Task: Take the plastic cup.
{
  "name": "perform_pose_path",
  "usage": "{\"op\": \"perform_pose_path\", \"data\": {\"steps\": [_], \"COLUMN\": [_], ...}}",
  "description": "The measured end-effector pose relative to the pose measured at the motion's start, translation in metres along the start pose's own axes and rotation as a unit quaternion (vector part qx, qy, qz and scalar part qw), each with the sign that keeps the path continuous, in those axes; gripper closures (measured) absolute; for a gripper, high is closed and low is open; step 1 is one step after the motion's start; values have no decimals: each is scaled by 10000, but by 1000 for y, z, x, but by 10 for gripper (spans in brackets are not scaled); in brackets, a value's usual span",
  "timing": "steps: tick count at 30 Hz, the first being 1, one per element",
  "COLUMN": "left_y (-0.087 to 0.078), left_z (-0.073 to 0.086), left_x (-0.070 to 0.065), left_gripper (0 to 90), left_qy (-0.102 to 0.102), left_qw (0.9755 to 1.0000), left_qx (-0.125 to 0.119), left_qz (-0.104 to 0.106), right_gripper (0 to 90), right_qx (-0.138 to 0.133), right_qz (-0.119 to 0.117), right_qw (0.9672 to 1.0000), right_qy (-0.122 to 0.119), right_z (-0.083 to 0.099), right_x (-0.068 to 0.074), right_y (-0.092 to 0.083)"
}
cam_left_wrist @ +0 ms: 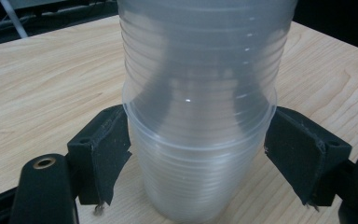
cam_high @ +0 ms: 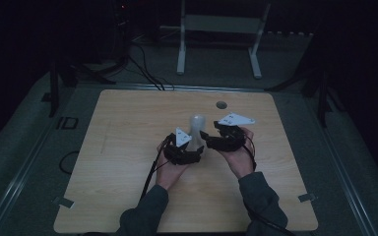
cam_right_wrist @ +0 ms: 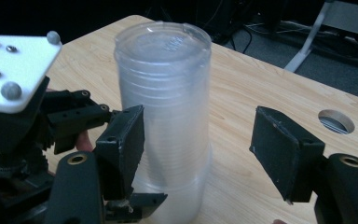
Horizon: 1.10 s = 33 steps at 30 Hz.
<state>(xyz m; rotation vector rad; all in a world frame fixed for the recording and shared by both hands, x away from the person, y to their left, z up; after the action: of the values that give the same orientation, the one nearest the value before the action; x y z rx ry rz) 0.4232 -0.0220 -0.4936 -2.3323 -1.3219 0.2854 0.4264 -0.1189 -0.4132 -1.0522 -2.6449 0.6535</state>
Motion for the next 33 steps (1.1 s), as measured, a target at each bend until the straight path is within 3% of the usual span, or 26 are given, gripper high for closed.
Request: {"op": "perform_pose_path", "data": {"steps": [14, 25, 33], "left_y": [2, 1, 4], "left_z": [0, -1, -4], "left_x": [-3, -2, -3], "left_gripper": [236, 236, 219], "left_qy": [21, 62, 61], "left_qw": [10000, 9999, 9998], "left_qx": [-20, -86, -202], "left_qz": [-5, -29, -20], "right_gripper": [305, 304, 316], "right_qx": [-69, -67, -40], "right_qz": [-167, -194, -242], "right_qw": [9998, 9998, 9996], "right_qy": [-15, -46, 110], "right_z": [-10, -22, -19], "right_x": [5, 8, 5], "right_y": [4, 18, 26]}}
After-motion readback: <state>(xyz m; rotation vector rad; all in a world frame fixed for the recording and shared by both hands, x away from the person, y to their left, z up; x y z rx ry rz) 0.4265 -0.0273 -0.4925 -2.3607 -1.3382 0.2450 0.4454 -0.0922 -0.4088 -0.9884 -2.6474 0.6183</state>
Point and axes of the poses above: each handheld gripper's, and its own axes: y roughly forward along the jaws, z roughly out of its underside, x roughly to its left, the point moved 8 cm from there along y, roughly forward along the jaws, and after that the axes turned 7 degrees about -z, right-handed, at the moved point
